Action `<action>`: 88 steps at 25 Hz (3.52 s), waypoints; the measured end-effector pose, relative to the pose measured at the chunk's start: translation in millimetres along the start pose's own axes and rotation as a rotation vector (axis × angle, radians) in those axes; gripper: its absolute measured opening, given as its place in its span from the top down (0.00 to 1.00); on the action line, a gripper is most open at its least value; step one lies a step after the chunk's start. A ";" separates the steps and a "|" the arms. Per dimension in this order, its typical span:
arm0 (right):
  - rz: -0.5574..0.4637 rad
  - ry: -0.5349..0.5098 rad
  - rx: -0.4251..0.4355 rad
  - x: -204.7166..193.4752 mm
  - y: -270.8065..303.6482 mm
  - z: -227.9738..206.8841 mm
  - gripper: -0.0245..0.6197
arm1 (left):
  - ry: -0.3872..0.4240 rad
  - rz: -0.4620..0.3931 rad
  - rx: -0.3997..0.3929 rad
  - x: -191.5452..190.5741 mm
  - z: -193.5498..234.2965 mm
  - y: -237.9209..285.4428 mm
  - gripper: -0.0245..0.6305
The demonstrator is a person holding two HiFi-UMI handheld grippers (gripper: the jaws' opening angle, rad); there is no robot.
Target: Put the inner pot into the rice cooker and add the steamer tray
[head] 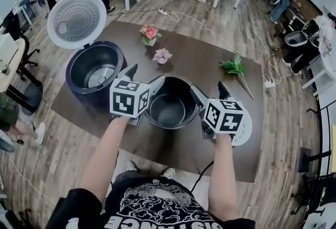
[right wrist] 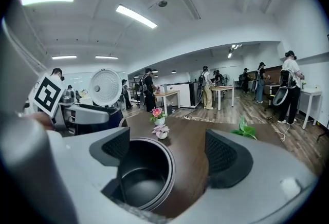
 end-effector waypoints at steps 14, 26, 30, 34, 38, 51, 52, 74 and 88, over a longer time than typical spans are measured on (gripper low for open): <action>0.123 0.025 0.035 -41.9 32.2 0.2 0.35 | -0.115 0.104 0.014 -51.5 18.7 12.9 0.30; 0.240 0.090 0.018 -91.4 43.5 6.2 0.47 | -0.239 0.229 -0.061 -111.1 16.1 24.0 0.39; 0.253 0.117 -0.006 -101.8 41.7 5.3 0.51 | -0.245 0.243 -0.084 -116.6 13.1 24.5 0.47; 0.269 0.142 -0.028 -110.1 37.9 5.0 0.54 | -0.249 0.266 -0.109 -118.8 8.0 23.5 0.55; 0.289 0.158 -0.032 -117.9 35.0 7.7 0.59 | -0.256 0.284 -0.127 -124.5 3.7 22.5 0.57; 0.341 0.195 -0.110 -129.2 35.1 4.0 0.73 | -0.264 0.278 -0.071 -129.5 14.1 19.8 0.74; 0.343 0.195 -0.113 -128.8 35.1 4.0 0.73 | -0.267 0.275 -0.065 -129.0 14.7 19.5 0.75; 0.098 0.086 -0.071 -11.1 29.8 24.3 0.76 | -0.283 0.014 -0.003 -27.9 36.3 -17.4 0.79; -0.090 -0.014 0.002 91.5 27.5 74.6 0.76 | -0.233 -0.191 0.051 62.3 73.3 -71.4 0.79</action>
Point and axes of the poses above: the fingertips, and each gripper's own axes: y forward along the fingers, z to its left, x out of its top, the point moved 1 cm from there along -y, backward along the fingers, and after that the axes turned 2 degrees about z, right-handed, at the moved point
